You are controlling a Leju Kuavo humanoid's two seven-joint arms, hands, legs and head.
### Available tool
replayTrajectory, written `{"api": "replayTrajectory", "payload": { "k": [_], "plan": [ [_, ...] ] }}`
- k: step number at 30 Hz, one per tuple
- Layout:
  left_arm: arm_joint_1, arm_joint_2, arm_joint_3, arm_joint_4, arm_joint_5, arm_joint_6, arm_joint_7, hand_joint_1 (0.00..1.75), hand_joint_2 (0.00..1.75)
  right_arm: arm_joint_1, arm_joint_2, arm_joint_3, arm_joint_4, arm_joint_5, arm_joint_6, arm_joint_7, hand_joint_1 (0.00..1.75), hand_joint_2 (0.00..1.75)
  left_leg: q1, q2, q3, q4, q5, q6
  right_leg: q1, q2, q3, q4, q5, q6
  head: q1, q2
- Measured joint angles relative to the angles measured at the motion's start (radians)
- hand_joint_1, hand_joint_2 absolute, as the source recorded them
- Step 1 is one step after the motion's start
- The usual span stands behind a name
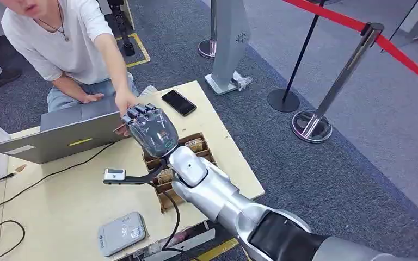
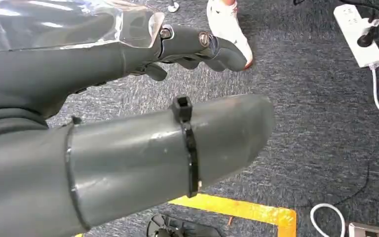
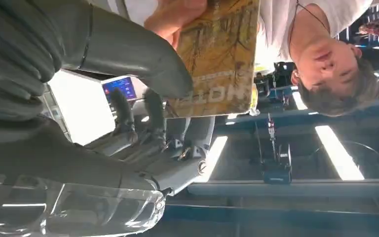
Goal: Pass the card to the sensor for recognition and then transmit it.
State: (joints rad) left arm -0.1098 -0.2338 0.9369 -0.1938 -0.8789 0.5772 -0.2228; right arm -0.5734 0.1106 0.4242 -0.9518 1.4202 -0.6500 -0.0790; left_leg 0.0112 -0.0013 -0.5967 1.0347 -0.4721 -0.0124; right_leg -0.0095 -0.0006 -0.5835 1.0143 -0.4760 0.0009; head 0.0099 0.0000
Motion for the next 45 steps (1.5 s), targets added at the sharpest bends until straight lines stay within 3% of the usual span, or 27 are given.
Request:
{"api": "replayTrajectory", "payload": {
  "k": [21, 28, 31, 34, 36, 38, 45],
  "plan": [
    [-0.003, -0.004, 0.0, 0.0, 0.006, -0.001, -0.01, 0.0, 0.0, 0.004, 0.0, 0.0, -0.01, 0.0, 0.002, -0.002, 1.75, 1.75, 0.0, 0.0, 0.0, 0.0, 0.0, 0.0, 0.0, 0.0, 0.0, 0.0, 0.0, 0.0, 0.0, 0.0],
    [-0.003, -0.002, -0.002, 0.0, 0.007, -0.002, -0.008, 0.0, 0.0, 0.01, 0.0, 0.0, -0.045, -0.098, 0.012, -0.06, 1.75, 1.75, 0.0, 0.0, 0.0, 0.0, 0.0, 0.0, 0.0, 0.0, 0.0, 0.0, 0.0, 0.0, 0.0, 0.0],
    [0.001, -0.001, -0.002, 0.0, 0.023, 0.012, -0.028, 0.0, 0.0, 0.03, 0.001, 0.0, -0.106, -0.297, 0.12, -0.147, 1.75, 1.75, 0.0, 0.0, 0.0, 0.0, 0.0, 0.0, 0.0, 0.0, 0.0, 0.0, 0.0, 0.0, 0.0, 0.0],
    [0.015, -0.002, -0.002, 0.0, 0.031, 0.016, -0.043, 0.0, 0.0, 0.062, 0.001, 0.0, -0.192, -0.53, 0.332, -0.212, 1.75, 1.75, 0.0, 0.0, 0.0, 0.0, 0.0, 0.0, 0.0, 0.001, 0.0, 0.0, 0.0, 0.0, 0.0, 0.0],
    [0.021, 0.005, -0.002, 0.0, 0.035, -0.023, -0.018, 0.0, 0.0, 0.07, 0.0, 0.009, -0.245, -0.689, 0.523, -0.233, 1.75, 1.75, 0.0, 0.0, 0.0, 0.0, 0.0, 0.0, 0.0, 0.0, -0.001, 0.0, 0.0, 0.0, 0.0, 0.0],
    [0.022, 0.009, -0.002, 0.0, 0.035, -0.036, -0.005, 0.0, 0.0, 0.07, -0.003, 0.029, -0.281, -0.787, 0.647, -0.24, 1.75, 1.75, 0.0, 0.0, 0.0, 0.0, 0.0, 0.0, 0.0, 0.0, -0.001, 0.0, 0.0, 0.0, 0.0, 0.0],
    [0.023, 0.021, -0.002, 0.0, 0.038, -0.043, 0.0, 0.0, 0.0, 0.071, -0.011, 0.052, -0.327, -0.824, 0.694, -0.247, 1.75, 1.75, 0.0, 0.0, 0.0, 0.0, 0.0, 0.0, 0.0, 0.0, 0.0, 0.0, 0.0, 0.0, 0.0, 0.0]
  ]
}}
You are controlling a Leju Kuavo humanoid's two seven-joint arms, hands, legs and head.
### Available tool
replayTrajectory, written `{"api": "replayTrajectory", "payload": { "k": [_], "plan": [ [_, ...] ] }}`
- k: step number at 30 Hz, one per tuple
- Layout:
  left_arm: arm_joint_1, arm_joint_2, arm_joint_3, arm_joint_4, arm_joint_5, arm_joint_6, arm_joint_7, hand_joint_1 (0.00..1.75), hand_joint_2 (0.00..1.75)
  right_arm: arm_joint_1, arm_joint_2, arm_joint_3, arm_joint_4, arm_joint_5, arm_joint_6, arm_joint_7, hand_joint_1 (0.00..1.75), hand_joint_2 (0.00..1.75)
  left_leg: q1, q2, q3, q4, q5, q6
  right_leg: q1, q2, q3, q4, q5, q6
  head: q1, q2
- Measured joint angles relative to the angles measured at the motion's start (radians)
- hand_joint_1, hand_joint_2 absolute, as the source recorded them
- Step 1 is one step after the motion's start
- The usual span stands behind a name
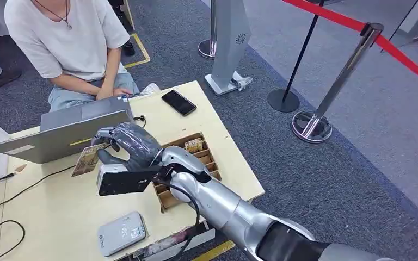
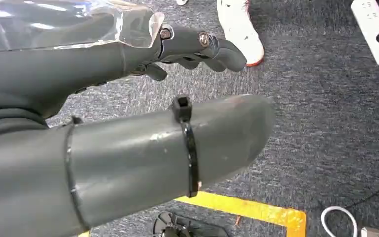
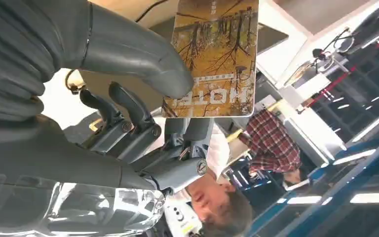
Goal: Pass the card to the sensor for recognition and then transmit it.
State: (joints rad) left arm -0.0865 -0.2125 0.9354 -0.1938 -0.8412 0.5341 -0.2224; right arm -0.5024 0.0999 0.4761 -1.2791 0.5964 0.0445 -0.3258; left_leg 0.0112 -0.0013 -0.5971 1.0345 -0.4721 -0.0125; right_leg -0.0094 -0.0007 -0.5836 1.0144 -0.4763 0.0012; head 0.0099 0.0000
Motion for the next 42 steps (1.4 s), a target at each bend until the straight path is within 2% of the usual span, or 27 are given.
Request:
{"api": "replayTrajectory", "payload": {
  "k": [1, 4, 6, 9, 12, 16, 19, 22, 31, 37, 42],
  "plan": [
    [0.0, 0.001, 0.0, 0.0, 0.0, 0.0, 0.003, 0.0, 0.0, -0.001, -0.001, 0.002, -0.001, -0.018, 0.022, -0.003, 1.75, 1.75, 0.0, 0.0, 0.0, 0.0, 0.0, 0.0, 0.0, 0.0, 0.0, 0.0, 0.0, 0.0, 0.0, 0.0],
    [0.004, 0.002, 0.0, 0.0, 0.004, 0.004, 0.004, 0.0, 0.0, -0.006, -0.012, 0.036, 0.005, -0.111, 0.159, -0.003, 1.75, 1.75, 0.0, 0.0, 0.0, 0.0, 0.0, 0.0, 0.0, 0.0, 0.0, 0.0, 0.0, 0.0, 0.0, 0.0],
    [0.006, 0.001, 0.0, 0.0, 0.007, 0.019, -0.006, 0.0, 0.0, -0.022, -0.016, 0.069, 0.034, -0.154, 0.217, -0.003, 1.75, 1.75, 0.0, 0.0, 0.0, 0.0, 0.0, 0.0, 0.0, 0.0, 0.0, 0.0, 0.0, 0.0, 0.0, 0.0],
    [-0.008, -0.015, 0.0, 0.0, 0.02, 0.049, 0.004, 0.0, 0.0, -0.066, -0.017, 0.136, 0.116, -0.181, 0.249, 0.001, 1.75, 1.75, 0.0, 0.0, 0.0, 0.0, 0.0, 0.0, 0.0, 0.0, 0.0, 0.0, 0.0, 0.0, 0.0, 0.0],
    [-0.021, -0.034, 0.0, 0.0, 0.02, 0.056, 0.008, 0.0, 0.0, -0.103, -0.013, 0.207, 0.205, -0.188, 0.251, 0.018, 1.75, 1.75, 0.0, 0.0, 0.0, 0.0, 0.0, 0.0, 0.0, -0.001, 0.001, 0.0, 0.0, 0.0, 0.0, 0.0],
    [-0.009, -0.039, 0.001, 0.0, 0.024, 0.066, -0.052, 0.0, 0.0, -0.117, -0.01, 0.28, 0.294, -0.188, 0.245, 0.047, 1.75, 1.75, 0.0, 0.0, 0.0, 0.0, 0.0, 0.0, 0.0, 0.0, 0.001, 0.0, 0.0, 0.0, 0.0, 0.0],
    [0.0, -0.034, 0.005, 0.001, 0.034, 0.057, -0.066, 0.0, 0.0, -0.123, -0.01, 0.32, 0.346, -0.186, 0.234, 0.067, 1.75, 1.75, 0.0, -0.001, 0.0, 0.0, 0.0, 0.0, 0.0, 0.0, 0.0, 0.0, 0.0, 0.0, 0.0, 0.0],
    [-0.001, -0.032, 0.007, 0.002, 0.035, 0.055, -0.064, 0.0, 0.0, -0.128, -0.01, 0.351, 0.381, -0.181, 0.226, 0.077, 1.75, 1.75, 0.0, -0.001, 0.0, 0.0, 0.0, 0.0, 0.0, 0.0, 0.0, 0.0, 0.0, 0.0, 0.0, 0.0],
    [-0.003, -0.029, 0.008, 0.002, 0.028, 0.064, -0.022, 0.0, 0.0, -0.155, 0.016, 0.452, 0.489, -0.099, 0.165, 0.164, 1.75, 1.75, 0.0, 0.0, 0.0, 0.0, 0.0, 0.0, 0.0, 0.0, 0.0, 0.0, 0.0, 0.0, 0.0, 0.0],
    [-0.003, -0.033, 0.008, 0.002, 0.026, 0.065, -0.021, 0.0, 0.0, -0.163, 0.026, 0.486, 0.524, -0.091, 0.159, 0.177, 1.75, 1.75, 0.0, 0.0, 0.0, 0.0, 0.0, 0.0, 0.0, 0.0, 0.0, 0.0, 0.0, 0.0, 0.0, 0.0],
    [-0.005, -0.029, 0.008, 0.002, 0.005, 0.037, 0.002, 0.0, 0.0, -0.171, 0.03, 0.501, 0.542, -0.065, 0.142, 0.206, 1.75, 1.75, 0.0, 0.0, 0.0, 0.0, 0.0, 0.0, 0.0, 0.0, 0.0, 0.0, 0.0, 0.0, 0.0, 0.0]
  ]
}}
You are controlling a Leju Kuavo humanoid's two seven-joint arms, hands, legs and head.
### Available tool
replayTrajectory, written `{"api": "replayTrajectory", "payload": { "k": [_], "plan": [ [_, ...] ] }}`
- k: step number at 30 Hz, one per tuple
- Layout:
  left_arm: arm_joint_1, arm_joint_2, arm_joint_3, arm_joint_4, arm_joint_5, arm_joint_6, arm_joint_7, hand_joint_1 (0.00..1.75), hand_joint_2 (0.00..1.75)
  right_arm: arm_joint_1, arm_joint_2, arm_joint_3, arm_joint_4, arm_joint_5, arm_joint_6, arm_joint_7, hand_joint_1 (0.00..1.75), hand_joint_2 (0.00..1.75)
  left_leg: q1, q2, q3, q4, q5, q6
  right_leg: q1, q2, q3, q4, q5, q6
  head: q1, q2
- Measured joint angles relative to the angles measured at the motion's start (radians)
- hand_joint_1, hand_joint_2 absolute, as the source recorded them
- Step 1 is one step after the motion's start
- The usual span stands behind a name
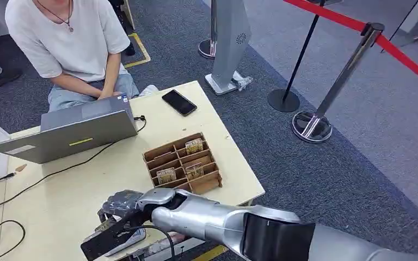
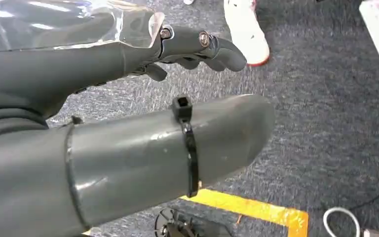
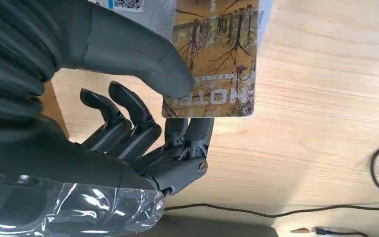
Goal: Pass the card to the sensor for recognition and then transmit it.
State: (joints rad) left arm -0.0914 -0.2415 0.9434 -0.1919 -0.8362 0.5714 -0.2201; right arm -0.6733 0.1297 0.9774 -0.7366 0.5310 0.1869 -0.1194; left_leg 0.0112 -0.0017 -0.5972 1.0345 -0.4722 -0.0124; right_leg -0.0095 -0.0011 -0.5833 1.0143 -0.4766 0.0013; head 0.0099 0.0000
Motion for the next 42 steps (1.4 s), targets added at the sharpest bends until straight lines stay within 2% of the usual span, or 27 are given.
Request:
{"api": "replayTrajectory", "payload": {
  "k": [16, 32, 42],
  "plan": [
    [0.007, 0.006, 0.0, 0.0, -0.014, -0.011, 0.013, 0.0, 0.0, -0.033, 0.035, 0.097, 0.078, 0.178, -0.116, 0.144, 1.75, 1.75, 0.0, 0.0, 0.0, 0.0, 0.0, 0.0, 0.0, 0.0, 0.0, 0.0, 0.0, 0.0, 0.0, 0.0],
    [0.015, 0.014, 0.0, 0.0, -0.017, -0.022, 0.019, 0.0, 0.0, -0.038, 0.058, 0.143, 0.136, 0.262, -0.137, 0.172, 1.75, 1.75, 0.0, 0.0, 0.0, 0.0, 0.0, 0.0, 0.0, 0.0, 0.0, 0.0, 0.0, 0.0, 0.0, 0.0],
    [0.015, 0.015, 0.0, 0.0, -0.017, -0.024, 0.019, 0.0, 0.0, -0.035, 0.07, 0.153, 0.166, 0.263, -0.141, 0.175, 1.75, 1.75, 0.0, 0.0, 0.0, 0.0, 0.0, 0.0, 0.0, 0.0, 0.0, 0.0, 0.0, 0.0, 0.0, 0.0]
  ]
}}
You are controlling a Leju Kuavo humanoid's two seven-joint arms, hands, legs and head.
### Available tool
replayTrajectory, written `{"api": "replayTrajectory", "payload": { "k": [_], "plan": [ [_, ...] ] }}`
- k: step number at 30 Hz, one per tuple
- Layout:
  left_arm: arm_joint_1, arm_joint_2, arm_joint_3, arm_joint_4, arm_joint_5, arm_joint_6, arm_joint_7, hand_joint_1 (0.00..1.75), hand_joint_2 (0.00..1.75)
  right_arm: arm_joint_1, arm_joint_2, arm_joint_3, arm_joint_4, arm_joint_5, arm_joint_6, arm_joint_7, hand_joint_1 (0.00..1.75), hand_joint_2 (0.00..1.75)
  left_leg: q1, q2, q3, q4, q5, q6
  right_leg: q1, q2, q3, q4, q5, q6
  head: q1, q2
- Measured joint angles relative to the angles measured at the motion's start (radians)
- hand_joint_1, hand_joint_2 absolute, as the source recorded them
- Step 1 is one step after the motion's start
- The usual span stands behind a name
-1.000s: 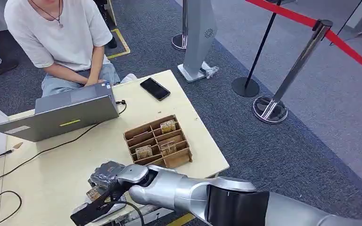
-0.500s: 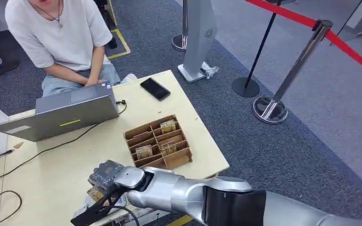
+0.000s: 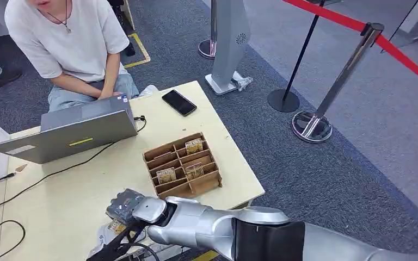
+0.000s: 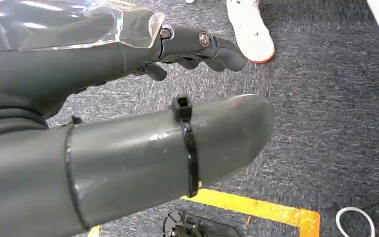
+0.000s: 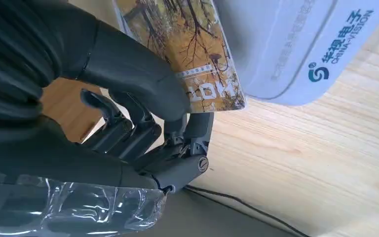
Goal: Pass the card to the sensor for recognition and then transmit it.
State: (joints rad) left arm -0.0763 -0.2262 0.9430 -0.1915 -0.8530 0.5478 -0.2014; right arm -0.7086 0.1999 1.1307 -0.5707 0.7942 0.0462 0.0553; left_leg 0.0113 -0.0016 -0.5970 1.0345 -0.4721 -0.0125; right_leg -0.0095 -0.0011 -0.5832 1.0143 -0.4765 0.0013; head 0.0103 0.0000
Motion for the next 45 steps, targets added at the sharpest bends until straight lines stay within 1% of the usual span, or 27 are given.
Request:
{"api": "replayTrajectory", "payload": {
  "k": [4, 10, 23, 24, 26, 29, 34, 41, 43, 45],
  "plan": [
    [0.0, 0.001, 0.0, 0.0, 0.0, 0.0, 0.0, 0.0, 0.0, 0.0, 0.001, 0.005, 0.006, 0.003, -0.001, 0.0, 1.75, 1.75, 0.0, 0.0, 0.0, 0.0, 0.0, 0.0, 0.0, 0.0, 0.0, 0.0, 0.0, 0.0, 0.0, 0.0],
    [0.0, 0.001, 0.0, 0.0, -0.002, 0.0, -0.001, 0.0, 0.0, 0.0, 0.01, 0.011, 0.021, 0.045, -0.014, 0.015, 1.75, 1.75, 0.0, 0.0, 0.0, 0.0, 0.0, 0.0, 0.0, 0.0, 0.0, 0.0, 0.0, 0.0, 0.0, 0.0],
    [0.0, 0.001, 0.0, 0.0, -0.003, -0.002, -0.001, 0.0, 0.0, -0.001, 0.015, 0.012, 0.036, 0.052, -0.027, 0.018, 1.75, 1.75, 0.0, 0.0, 0.0, 0.0, 0.0, 0.0, 0.0, 0.0, 0.0, 0.0, 0.0, 0.0, 0.0, 0.0],
    [0.0, 0.001, 0.0, 0.002, -0.003, -0.003, -0.001, 0.0, 0.0, -0.002, 0.017, 0.013, 0.04, 0.056, -0.036, 0.024, 1.75, 1.75, 0.0, 0.0, 0.0, 0.0, 0.0, 0.0, 0.0, 0.0, 0.0, 0.0, 0.0, 0.0, 0.0, 0.0],
    [-0.007, 0.002, 0.0, 0.002, 0.014, -0.025, 0.027, 0.0, 0.0, -0.008, 0.017, 0.013, 0.041, 0.066, -0.043, 0.029, 1.75, 1.75, 0.0, 0.0, 0.0, 0.0, 0.0, 0.0, 0.0, 0.0, 0.0, 0.0, 0.0, 0.0, 0.0, 0.0],
    [-0.021, -0.002, 0.001, 0.002, 0.017, -0.033, 0.051, 0.0, 0.0, -0.021, 0.017, 0.008, 0.042, 0.066, -0.047, 0.029, 1.75, 1.75, 0.0, 0.0, 0.0, 0.0, 0.0, 0.0, 0.0, 0.0, 0.0, 0.0, 0.0, 0.0, 0.0, 0.0],
    [-0.03, -0.004, 0.002, 0.002, 0.021, -0.034, 0.053, 0.0, 0.0, -0.034, 0.017, -0.007, 0.03, 0.067, -0.068, 0.031, 1.75, 1.75, 0.0, 0.0, 0.0, 0.0, 0.0, 0.0, 0.0, 0.0, 0.0, 0.0, 0.0, 0.0, 0.0, 0.0],
    [-0.036, -0.006, 0.002, 0.002, 0.028, -0.033, 0.059, 0.0, 0.0, -0.042, 0.017, -0.026, 0.01, 0.064, -0.068, 0.032, 1.75, 1.75, 0.0, 0.0, 0.0, 0.0, 0.0, 0.0, 0.0, 0.0, 0.0, 0.0, 0.0, 0.0, 0.0, 0.0],
    [-0.038, -0.01, 0.003, 0.002, 0.032, -0.03, 0.059, 0.0, 0.0, -0.041, 0.017, -0.037, 0.0, 0.047, -0.07, 0.022, 1.75, 1.75, 0.0, 0.0, 0.0, 0.0, 0.0, 0.0, 0.0, 0.0, 0.0, 0.0, 0.0, 0.0, 0.0, 0.0],
    [-0.041, -0.012, 0.003, 0.002, 0.03, -0.024, 0.059, 0.0, 0.0, -0.041, 0.014, -0.057, -0.019, 0.012, -0.068, -0.004, 1.75, 1.75, 0.0, 0.0, 0.0, 0.0, 0.0, 0.0, 0.0, 0.0, 0.0, 0.0, 0.0, 0.0, 0.0, 0.0]
  ]
}}
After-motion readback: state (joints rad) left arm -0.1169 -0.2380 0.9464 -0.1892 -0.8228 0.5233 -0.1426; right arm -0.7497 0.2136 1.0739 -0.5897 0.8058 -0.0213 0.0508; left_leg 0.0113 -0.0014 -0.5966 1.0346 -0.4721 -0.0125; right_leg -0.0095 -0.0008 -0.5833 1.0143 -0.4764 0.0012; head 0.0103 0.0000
